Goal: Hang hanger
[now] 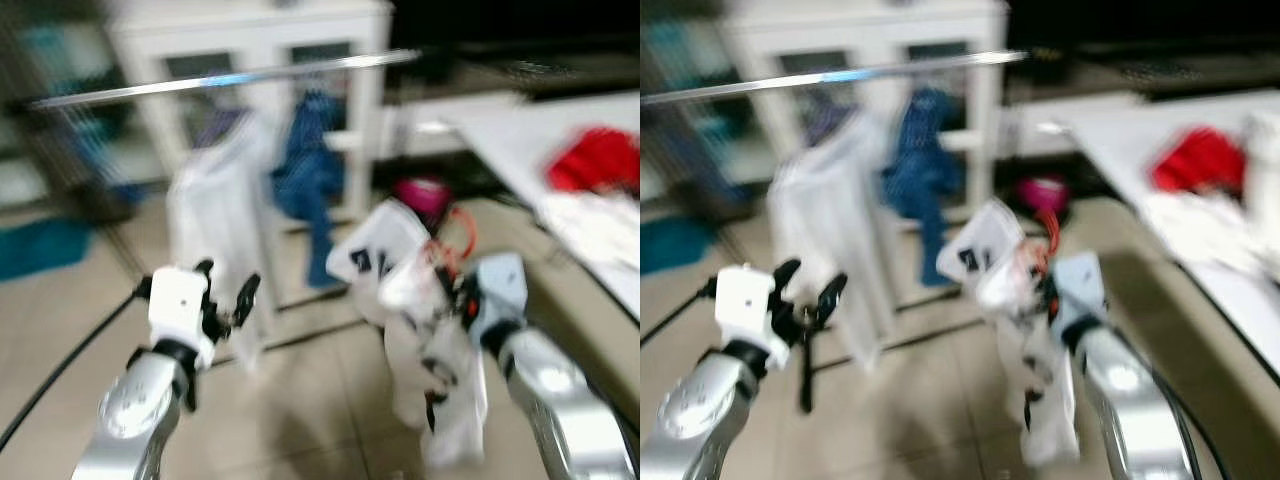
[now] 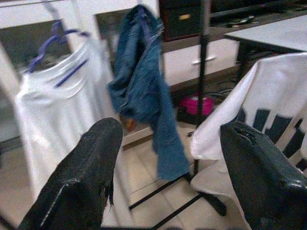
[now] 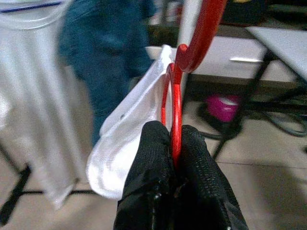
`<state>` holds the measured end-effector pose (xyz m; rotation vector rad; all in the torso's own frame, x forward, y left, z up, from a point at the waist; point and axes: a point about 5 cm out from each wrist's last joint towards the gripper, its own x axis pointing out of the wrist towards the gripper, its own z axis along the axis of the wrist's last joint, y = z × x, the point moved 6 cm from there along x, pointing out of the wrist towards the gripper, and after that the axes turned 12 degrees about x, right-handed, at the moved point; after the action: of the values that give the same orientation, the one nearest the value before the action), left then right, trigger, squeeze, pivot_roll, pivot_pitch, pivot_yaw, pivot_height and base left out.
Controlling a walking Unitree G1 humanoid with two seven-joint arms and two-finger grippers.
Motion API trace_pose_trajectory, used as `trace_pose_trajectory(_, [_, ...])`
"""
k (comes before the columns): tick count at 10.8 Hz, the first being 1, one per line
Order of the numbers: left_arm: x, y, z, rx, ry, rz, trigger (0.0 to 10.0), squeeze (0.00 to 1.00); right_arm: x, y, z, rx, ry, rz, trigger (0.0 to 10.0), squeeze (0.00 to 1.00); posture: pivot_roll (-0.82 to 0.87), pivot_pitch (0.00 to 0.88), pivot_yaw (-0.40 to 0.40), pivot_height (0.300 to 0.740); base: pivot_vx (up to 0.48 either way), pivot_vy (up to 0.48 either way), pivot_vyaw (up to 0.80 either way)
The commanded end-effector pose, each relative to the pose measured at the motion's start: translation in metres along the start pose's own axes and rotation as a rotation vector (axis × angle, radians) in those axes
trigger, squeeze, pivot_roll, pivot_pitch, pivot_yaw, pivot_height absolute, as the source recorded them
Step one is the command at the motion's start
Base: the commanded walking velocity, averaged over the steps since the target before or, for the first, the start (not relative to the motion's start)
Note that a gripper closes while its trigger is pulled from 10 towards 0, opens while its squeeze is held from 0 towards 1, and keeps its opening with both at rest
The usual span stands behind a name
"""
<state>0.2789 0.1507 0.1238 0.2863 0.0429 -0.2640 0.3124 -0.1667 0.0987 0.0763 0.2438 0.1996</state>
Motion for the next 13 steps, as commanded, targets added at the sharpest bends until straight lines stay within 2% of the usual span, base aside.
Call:
trace_pose_trajectory(1, [0.0012, 0.0024, -0.001, 0.014, 0.007, -0.002, 10.0, 0.0, 0.005, 0.0031, 0.0155, -0.018, -0.057, 0.004, 10.0, 0.0, -0.05, 0.0, 0.07, 0.74, 0.315, 0.0, 0.0])
trace_pose_trajectory(3, [0.0023, 0.0022, 0.0009, 0.01, 0.001, -0.011, 10.0, 0.0, 0.0104, 0.0078, 0.0203, -0.034, -0.071, 0.015, 10.0, 0.0, -0.05, 0.0, 0.067, 0.74, 0.343, 0.0, 0.0])
trace_pose_trajectory(6, [0.0043, 0.005, 0.0039, 0.009, -0.007, -0.002, 10.0, 0.0, 0.0117, 0.0109, 0.0166, 0.007, -0.058, 0.027, 10.0, 0.0, -0.05, 0.0, 0.068, 0.74, 0.365, 0.0, 0.0])
trace_pose_trajectory(10, [0.0043, 0.0027, 0.0028, 0.006, -0.004, -0.015, 10.0, 0.0, 0.0087, 0.0096, 0.0124, 0.021, -0.048, 0.021, 10.0, 0.0, -0.05, 0.0, 0.073, 0.74, 0.368, 0.0, -0.64])
trace_pose_trajectory(13, [0.0058, 0.001, 0.0024, 0.006, -0.004, -0.023, 10.0, 0.0, 0.0075, 0.0112, 0.0122, 0.013, -0.048, 0.034, 10.0, 0.0, -0.05, 0.0, 0.073, 0.74, 0.368, 0.0, 0.0])
